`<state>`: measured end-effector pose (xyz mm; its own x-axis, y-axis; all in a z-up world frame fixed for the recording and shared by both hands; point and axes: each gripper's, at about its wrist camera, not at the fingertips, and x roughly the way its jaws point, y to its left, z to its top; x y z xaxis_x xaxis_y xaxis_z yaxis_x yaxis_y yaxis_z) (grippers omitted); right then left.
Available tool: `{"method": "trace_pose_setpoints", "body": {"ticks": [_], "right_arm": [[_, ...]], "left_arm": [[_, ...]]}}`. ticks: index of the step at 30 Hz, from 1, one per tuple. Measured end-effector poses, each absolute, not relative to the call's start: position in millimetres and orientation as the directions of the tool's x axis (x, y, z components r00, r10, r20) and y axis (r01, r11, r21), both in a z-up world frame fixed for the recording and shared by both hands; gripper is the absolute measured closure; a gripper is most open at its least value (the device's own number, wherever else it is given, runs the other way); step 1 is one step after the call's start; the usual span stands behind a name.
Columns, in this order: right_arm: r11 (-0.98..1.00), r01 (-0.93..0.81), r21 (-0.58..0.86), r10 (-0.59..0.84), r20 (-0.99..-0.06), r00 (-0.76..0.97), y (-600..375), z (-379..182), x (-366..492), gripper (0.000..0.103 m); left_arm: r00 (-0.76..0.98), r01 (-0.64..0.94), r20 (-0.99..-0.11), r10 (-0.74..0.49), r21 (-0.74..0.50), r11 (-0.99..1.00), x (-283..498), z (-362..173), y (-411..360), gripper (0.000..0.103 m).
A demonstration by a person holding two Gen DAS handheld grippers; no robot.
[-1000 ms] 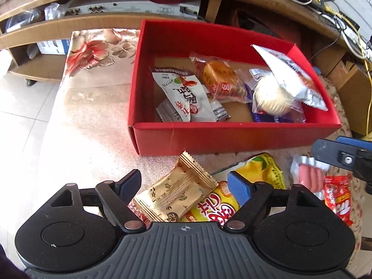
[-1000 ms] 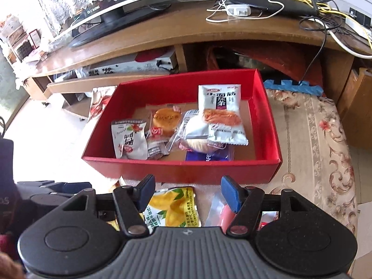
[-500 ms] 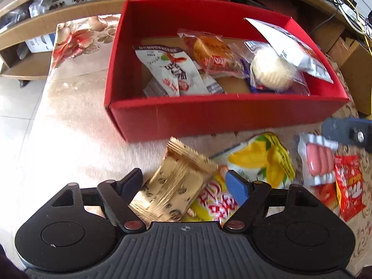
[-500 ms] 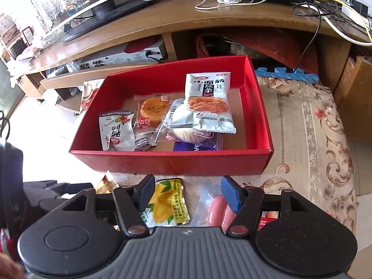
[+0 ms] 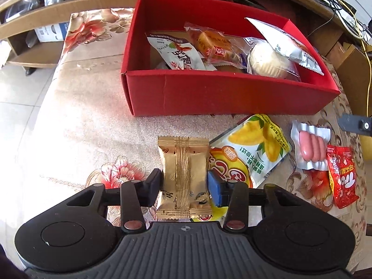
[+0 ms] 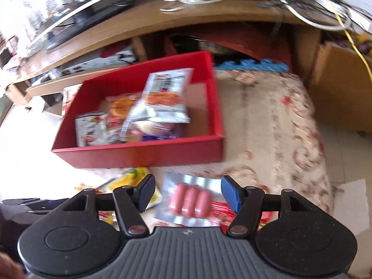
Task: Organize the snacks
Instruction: 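Grasp the gold wafer packet with the left gripper while the right gripper grasps the red candy bag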
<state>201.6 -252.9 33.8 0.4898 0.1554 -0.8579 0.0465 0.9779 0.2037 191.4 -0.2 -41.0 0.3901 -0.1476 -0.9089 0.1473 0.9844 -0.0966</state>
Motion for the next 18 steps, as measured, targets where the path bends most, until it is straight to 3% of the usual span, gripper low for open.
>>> {"method": "trace_pose_setpoints", "body": {"ticks": [7, 18], "right_arm": [[0.978, 0.126, 0.166, 0.098, -0.899, 0.426, -281, 11, 199, 0.042], [0.969, 0.143, 0.202, 0.141, -0.925, 0.353, -287, -21, 174, 0.038]], "left_arm": [[0.393, 0.178, -0.905, -0.165, -0.102, 0.979, 191, -41, -8, 0.057], [0.412, 0.204, -0.885, -0.218, -0.144, 0.968, 183, -30, -7, 0.057]]}}
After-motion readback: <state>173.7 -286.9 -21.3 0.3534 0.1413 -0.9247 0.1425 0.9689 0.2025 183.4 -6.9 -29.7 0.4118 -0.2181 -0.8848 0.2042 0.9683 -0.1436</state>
